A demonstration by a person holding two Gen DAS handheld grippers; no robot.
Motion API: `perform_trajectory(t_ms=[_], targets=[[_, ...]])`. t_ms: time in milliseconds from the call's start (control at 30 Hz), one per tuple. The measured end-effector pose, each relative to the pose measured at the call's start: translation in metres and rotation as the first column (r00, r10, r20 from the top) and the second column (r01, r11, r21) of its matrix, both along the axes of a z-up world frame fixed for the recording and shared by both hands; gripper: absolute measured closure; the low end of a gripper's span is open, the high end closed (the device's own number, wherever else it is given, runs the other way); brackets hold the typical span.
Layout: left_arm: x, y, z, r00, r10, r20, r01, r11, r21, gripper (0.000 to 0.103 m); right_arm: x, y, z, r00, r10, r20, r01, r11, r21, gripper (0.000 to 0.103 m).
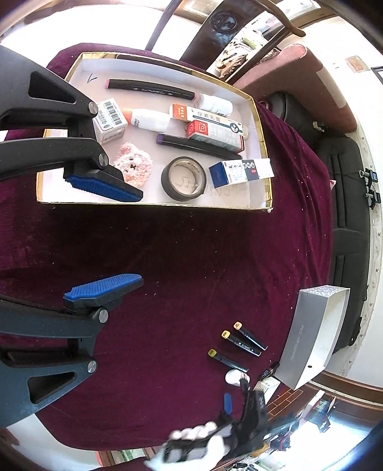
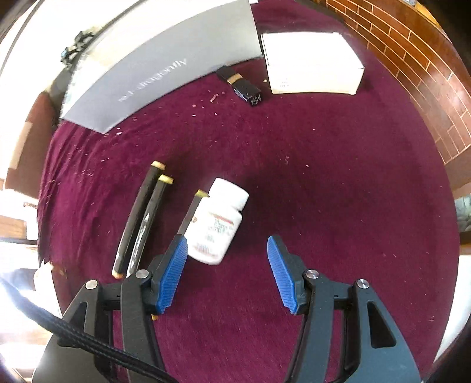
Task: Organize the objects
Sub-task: 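Move both tools back over the cloth toward the white pill bottle, then grasp the white pill bottle with the right tool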
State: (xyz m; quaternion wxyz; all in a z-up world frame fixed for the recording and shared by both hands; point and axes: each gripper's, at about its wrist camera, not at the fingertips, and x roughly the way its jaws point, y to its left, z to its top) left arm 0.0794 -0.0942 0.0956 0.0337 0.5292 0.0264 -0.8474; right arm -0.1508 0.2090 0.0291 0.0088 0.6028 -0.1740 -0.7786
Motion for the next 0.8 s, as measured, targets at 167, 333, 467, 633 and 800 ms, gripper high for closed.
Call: perform_trajectory(t_ms=[167, 333, 467, 633, 800], targets=[[0.003, 0.001, -0.001, 1.0, -0.005, 0.001, 0.005, 1.0, 0.001, 0.058, -0.013, -0.013, 0.001, 1.0, 0.016, 0.015, -0.017, 0.994, 0.104, 0.048], [0.0, 0.008, -0.005, 1.0, -0.025, 0.016, 0.024, 1.0, 0.013, 0.058, -0.023, -0.009, -0.009, 0.999, -0.01, 0.048, 0.006, 0.995, 0.097, 0.052], [-0.001, 0.017, -0.006, 0.999, -0.05, 0.022, 0.049, 0.999, 0.023, 0.058, -0.02, -0.006, -0.006, 0.999, 0.017, 0.037, -0.022, 0.992, 0.128, 0.068], [-0.007, 0.027, -0.01, 0.996, -0.08, 0.027, 0.079, 0.995, 0.058, 0.058, 0.006, 0.006, -0.003, 0.995, 0.08, 0.053, -0.086, 0.988, 0.13, 0.068], [-0.025, 0.046, -0.018, 0.989, -0.147, 0.025, 0.143, 0.982, 0.124, 0.058, 0.056, 0.031, -0.007, 0.992, 0.084, 0.097, -0.091, 0.993, 0.071, 0.068]])
